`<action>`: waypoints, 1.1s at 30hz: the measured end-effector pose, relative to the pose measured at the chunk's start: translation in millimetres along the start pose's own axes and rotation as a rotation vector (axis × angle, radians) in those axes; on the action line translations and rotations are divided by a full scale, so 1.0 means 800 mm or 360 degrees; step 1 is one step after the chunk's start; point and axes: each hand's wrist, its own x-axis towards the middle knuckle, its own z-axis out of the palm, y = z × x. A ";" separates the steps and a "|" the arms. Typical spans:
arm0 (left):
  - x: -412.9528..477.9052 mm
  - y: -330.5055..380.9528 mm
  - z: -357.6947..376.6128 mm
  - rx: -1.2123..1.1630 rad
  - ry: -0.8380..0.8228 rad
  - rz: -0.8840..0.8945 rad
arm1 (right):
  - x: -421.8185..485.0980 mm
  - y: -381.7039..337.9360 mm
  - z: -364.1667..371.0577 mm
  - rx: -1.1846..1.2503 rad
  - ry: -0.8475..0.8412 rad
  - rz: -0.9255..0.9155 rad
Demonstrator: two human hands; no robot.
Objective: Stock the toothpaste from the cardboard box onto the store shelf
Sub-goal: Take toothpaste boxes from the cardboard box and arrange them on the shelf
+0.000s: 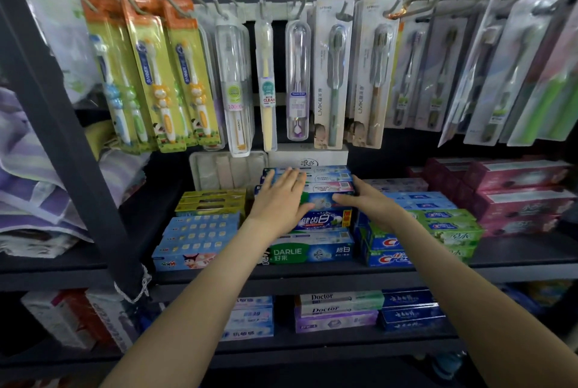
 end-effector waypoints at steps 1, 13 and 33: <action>0.005 0.000 -0.001 0.0033 -0.0037 0.0013 | 0.001 0.001 0.002 -0.0057 0.0001 -0.0046; 0.032 -0.004 0.003 -0.0034 -0.0132 0.0071 | 0.004 0.002 -0.003 -0.0252 -0.0018 -0.0197; 0.031 -0.015 0.002 -0.0009 -0.0224 0.0088 | 0.007 -0.006 -0.002 -0.0355 -0.0122 -0.0071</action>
